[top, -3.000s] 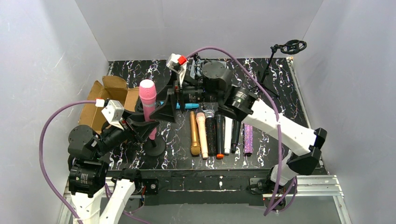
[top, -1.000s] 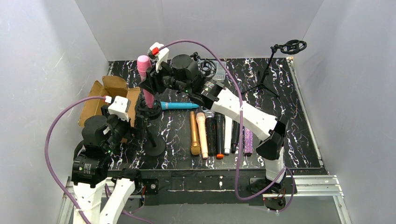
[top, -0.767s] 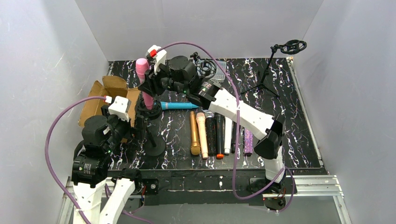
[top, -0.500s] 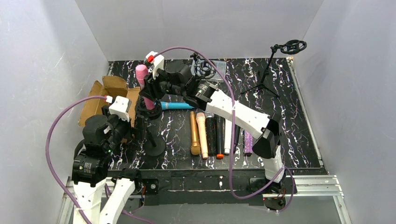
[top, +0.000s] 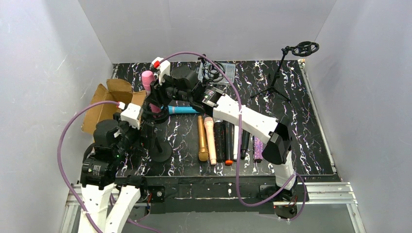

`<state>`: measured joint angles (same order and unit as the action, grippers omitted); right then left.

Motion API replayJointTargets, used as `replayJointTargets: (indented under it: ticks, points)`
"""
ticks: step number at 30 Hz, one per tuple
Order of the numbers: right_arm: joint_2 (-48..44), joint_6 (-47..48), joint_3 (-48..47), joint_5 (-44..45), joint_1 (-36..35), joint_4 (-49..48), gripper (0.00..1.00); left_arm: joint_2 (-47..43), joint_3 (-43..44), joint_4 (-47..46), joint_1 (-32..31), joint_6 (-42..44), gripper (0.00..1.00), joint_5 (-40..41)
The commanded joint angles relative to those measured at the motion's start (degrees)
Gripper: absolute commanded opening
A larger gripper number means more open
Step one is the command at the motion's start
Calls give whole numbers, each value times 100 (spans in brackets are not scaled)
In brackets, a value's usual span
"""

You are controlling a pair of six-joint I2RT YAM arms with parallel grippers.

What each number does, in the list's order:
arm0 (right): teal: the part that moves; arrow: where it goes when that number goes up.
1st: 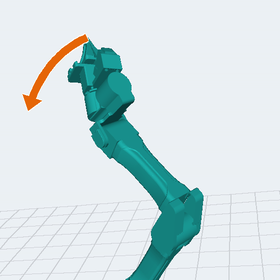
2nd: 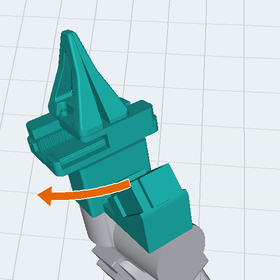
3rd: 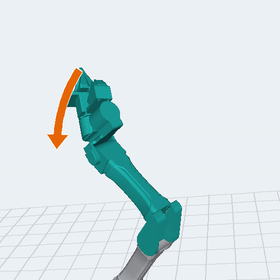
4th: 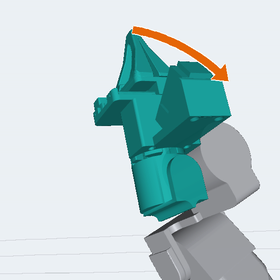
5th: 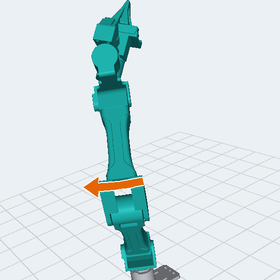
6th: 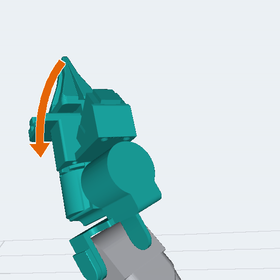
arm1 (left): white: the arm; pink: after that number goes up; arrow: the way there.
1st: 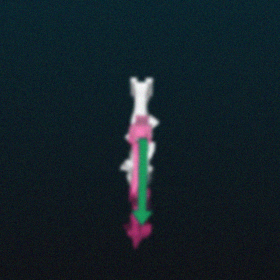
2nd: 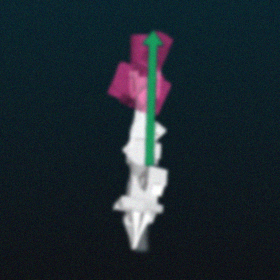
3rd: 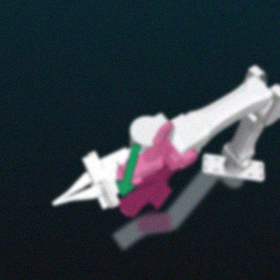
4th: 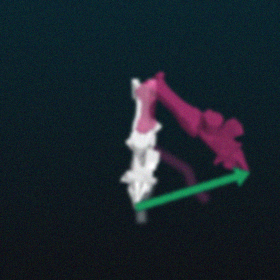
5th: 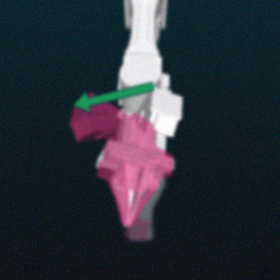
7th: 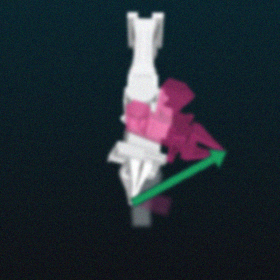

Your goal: Attach the microphones to the stand

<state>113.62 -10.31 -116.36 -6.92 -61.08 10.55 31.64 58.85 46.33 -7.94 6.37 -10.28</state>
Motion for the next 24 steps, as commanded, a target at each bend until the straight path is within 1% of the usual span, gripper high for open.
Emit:
replayJointTargets:
  ticks: [1, 3, 5, 7, 11, 13, 17, 19, 21, 24]
  points:
    - [-184, 29, 87, -192, 5, -26, 16, -164, -454, 194, 13, 465, 98, -385]
    - [-235, 29, 103, -200, 0, -34, 33, -209, -670, 163, 12, 585, 98, -490]
    - [-288, 29, 132, -201, 0, -54, 41, -208, -891, 11, 12, 638, 97, -562]
    - [-321, 24, 148, -208, 0, -70, 51, -146, -1059, -211, 12, 679, 95, -582]
    - [-403, 29, 118, -277, 0, -53, 61, 12, -1383, -747, 12, 614, 88, -578]
    - [-436, 29, 101, -316, 0, -46, 65, 64, -1534, -1065, 12, 562, 82, -616]
    - [-456, 57, 25, -354, 0, 36, 69, 174, -1780, -1586, 12, 535, 65, -756]
    - [-472, 77, -4, -354, 0, 80, 72, 216, -1878, -1805, 12, 547, 54, -806]
    - [-496, 98, -14, -354, 1, 107, 74, 215, -2001, -2005, 11, 560, 44, -806]
    - [-550, 123, -10, -263, 8, 142, 80, 170, -2232, -2334, 12, 590, 25, -792]
